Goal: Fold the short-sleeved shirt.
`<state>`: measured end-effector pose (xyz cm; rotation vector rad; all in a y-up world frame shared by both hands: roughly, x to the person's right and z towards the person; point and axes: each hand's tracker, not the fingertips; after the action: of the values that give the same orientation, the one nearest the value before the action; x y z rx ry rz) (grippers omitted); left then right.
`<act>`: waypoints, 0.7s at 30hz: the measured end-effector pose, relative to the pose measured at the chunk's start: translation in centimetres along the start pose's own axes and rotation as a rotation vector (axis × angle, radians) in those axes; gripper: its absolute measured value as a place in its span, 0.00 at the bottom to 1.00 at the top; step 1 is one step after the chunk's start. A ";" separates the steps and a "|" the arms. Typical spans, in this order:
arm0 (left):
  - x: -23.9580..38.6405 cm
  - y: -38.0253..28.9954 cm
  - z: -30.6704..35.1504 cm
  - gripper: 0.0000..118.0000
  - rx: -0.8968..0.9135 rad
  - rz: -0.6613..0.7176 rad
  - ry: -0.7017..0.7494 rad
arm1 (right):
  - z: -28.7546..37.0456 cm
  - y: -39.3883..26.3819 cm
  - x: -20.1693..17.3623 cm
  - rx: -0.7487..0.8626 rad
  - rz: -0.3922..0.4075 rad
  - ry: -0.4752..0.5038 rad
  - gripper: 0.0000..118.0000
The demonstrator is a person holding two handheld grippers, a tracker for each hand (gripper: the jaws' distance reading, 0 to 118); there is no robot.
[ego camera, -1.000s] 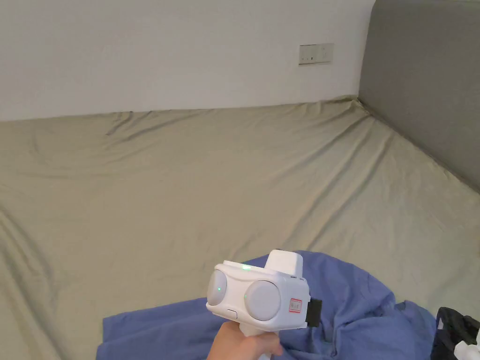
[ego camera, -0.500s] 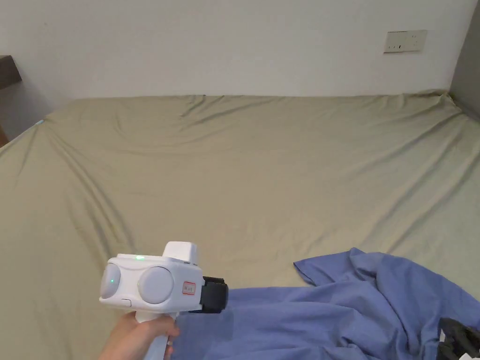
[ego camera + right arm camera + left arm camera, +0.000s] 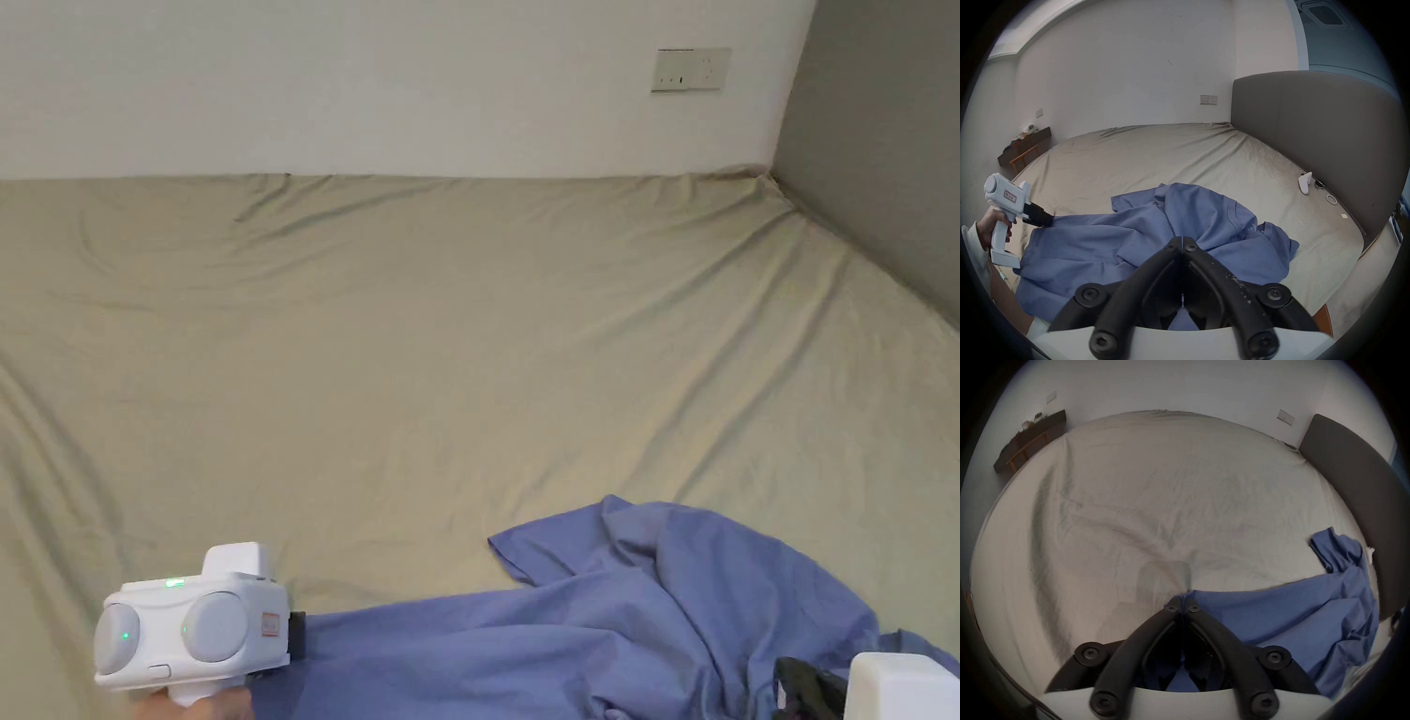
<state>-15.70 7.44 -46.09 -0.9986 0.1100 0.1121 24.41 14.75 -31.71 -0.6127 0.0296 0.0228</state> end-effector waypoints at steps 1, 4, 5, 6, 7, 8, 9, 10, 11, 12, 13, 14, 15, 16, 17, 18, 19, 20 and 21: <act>0.1 0.1 0.2 0.00 0.002 -0.030 0.007 | 0.0 0.0 0.1 -0.002 0.001 0.002 0.01; -0.8 1.5 1.1 0.00 -0.050 0.077 -0.073 | 0.0 0.0 0.5 -0.008 0.013 -0.003 0.01; -1.7 1.9 1.4 0.00 -0.051 0.119 -0.113 | 0.0 0.1 0.7 -0.007 0.014 -0.007 0.01; -2.5 2.5 1.3 0.00 -0.048 0.141 -0.137 | 0.0 0.1 0.9 -0.005 0.014 -0.009 0.01; -2.9 2.6 1.7 0.00 -0.040 0.145 -0.142 | 0.0 0.2 1.1 -0.003 0.011 -0.011 0.01; -3.2 2.7 2.2 0.00 -0.036 0.147 -0.150 | 0.1 0.4 1.0 -0.001 0.008 -0.016 0.01; -3.3 2.8 2.6 0.00 -0.033 0.147 -0.160 | 0.0 0.5 1.1 -0.001 0.006 -0.018 0.01; -3.4 3.1 2.3 0.00 -0.023 0.144 -0.167 | -0.1 0.6 1.2 -0.001 0.004 -0.019 0.01; -3.4 3.2 2.7 0.00 -0.016 0.138 -0.171 | -0.1 0.7 1.1 -0.001 0.002 -0.020 0.01; -3.4 3.4 3.0 0.00 -0.010 0.140 -0.179 | -0.2 0.8 1.1 0.000 0.003 -0.020 0.01; -3.5 3.6 3.4 0.00 0.001 0.140 -0.190 | -0.2 1.1 1.1 0.003 0.005 -0.012 0.01; -3.3 3.7 4.2 0.00 0.011 0.132 -0.193 | -0.3 1.4 1.2 0.007 0.008 -0.001 0.01; -3.3 3.9 4.6 0.00 0.020 0.128 -0.194 | -0.4 2.0 1.3 0.012 0.017 0.011 0.01; -3.2 4.1 4.9 0.00 0.033 0.117 -0.192 | -0.7 2.7 1.5 0.019 0.021 0.027 0.01; -3.1 4.2 5.1 0.00 0.039 0.103 -0.190 | -1.0 3.6 1.8 0.027 0.024 0.050 0.02; -2.6 4.2 5.7 0.00 0.046 0.097 -0.190 | -1.6 4.7 2.2 0.032 0.035 0.106 0.05; -2.5 4.2 6.0 0.00 0.058 0.082 -0.196 | -2.5 6.0 2.7 0.015 0.039 0.165 0.23; -2.4 4.1 6.3 0.00 0.062 0.075 -0.199 | -3.6 7.3 3.1 -0.014 0.057 0.205 0.48; -2.4 4.1 6.5 0.00 0.070 0.071 -0.206 | -4.6 8.4 3.5 -0.018 0.064 0.215 0.74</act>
<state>-18.41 15.05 -45.64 -0.9080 -0.0395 0.2734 27.51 19.00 -40.42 -0.6302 0.2570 0.0193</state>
